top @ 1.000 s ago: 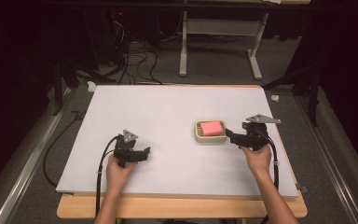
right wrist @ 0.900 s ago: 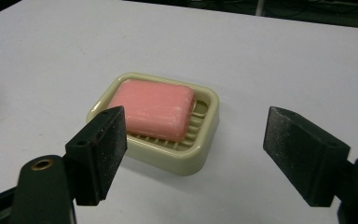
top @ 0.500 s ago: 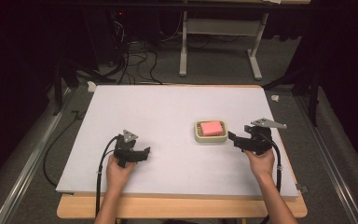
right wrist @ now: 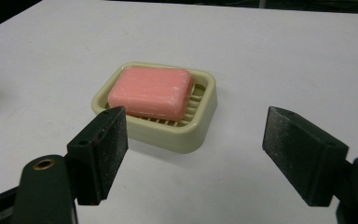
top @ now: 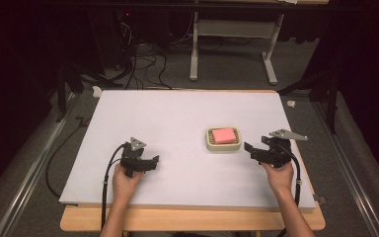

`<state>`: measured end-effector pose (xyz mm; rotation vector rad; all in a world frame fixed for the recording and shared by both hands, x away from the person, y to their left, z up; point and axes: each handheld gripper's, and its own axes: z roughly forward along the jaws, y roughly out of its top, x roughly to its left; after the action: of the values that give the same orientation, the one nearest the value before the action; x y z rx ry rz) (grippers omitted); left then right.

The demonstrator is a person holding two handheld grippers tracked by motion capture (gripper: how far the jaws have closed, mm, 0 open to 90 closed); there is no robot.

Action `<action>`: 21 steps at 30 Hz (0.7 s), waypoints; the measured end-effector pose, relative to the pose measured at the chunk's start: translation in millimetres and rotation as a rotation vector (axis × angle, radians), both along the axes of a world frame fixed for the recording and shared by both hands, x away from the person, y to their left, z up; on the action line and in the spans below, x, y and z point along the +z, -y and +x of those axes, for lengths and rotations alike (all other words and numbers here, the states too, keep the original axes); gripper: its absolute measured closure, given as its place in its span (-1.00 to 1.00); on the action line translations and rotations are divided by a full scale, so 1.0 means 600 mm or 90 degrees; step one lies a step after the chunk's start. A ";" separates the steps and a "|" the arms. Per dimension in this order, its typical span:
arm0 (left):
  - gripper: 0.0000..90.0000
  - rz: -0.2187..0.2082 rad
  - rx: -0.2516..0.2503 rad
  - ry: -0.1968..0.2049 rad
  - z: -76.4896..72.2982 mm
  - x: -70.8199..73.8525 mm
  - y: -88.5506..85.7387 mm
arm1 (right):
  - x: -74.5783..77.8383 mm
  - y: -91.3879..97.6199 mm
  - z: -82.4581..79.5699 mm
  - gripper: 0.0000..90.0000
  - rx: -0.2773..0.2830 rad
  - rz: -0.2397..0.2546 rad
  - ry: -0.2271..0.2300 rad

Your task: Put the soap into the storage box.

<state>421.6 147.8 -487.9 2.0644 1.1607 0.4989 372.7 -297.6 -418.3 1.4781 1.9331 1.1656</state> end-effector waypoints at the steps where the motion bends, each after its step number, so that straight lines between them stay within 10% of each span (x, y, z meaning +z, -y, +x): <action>1: -0.56 0.000 0.000 0.000 0.000 0.000 0.000 | -0.001 0.001 -0.001 -0.50 0.001 0.000 0.001; 21: -0.56 -0.001 0.000 0.000 0.000 0.000 0.000 | -0.026 0.002 -0.015 -0.49 0.007 0.010 -0.015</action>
<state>421.5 147.7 -488.0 2.0633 1.1610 0.4987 363.7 -298.8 -433.7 1.4970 1.9545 1.1755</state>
